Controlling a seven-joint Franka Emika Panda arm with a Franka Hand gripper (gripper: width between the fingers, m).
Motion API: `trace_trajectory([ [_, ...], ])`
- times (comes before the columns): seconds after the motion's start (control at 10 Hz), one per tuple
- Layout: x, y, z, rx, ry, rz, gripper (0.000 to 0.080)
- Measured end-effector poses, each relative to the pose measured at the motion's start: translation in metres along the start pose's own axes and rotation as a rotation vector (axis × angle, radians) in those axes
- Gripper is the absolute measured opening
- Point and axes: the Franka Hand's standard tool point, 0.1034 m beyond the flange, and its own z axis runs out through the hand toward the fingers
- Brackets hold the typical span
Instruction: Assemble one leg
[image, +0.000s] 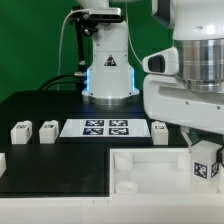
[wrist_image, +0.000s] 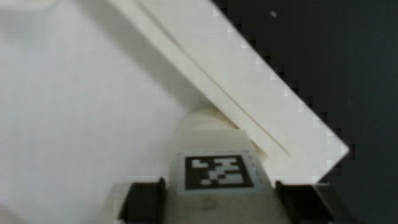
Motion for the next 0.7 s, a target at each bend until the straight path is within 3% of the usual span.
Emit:
trace_trajectory([
  [0.4, -0.0020, -0.0082, 0.0019, 0.006, 0.025, 0.598, 0.0292],
  [0.7, -0.0020, -0.0090, 0.0012, 0.015, 0.032, 0.805, 0.0292],
])
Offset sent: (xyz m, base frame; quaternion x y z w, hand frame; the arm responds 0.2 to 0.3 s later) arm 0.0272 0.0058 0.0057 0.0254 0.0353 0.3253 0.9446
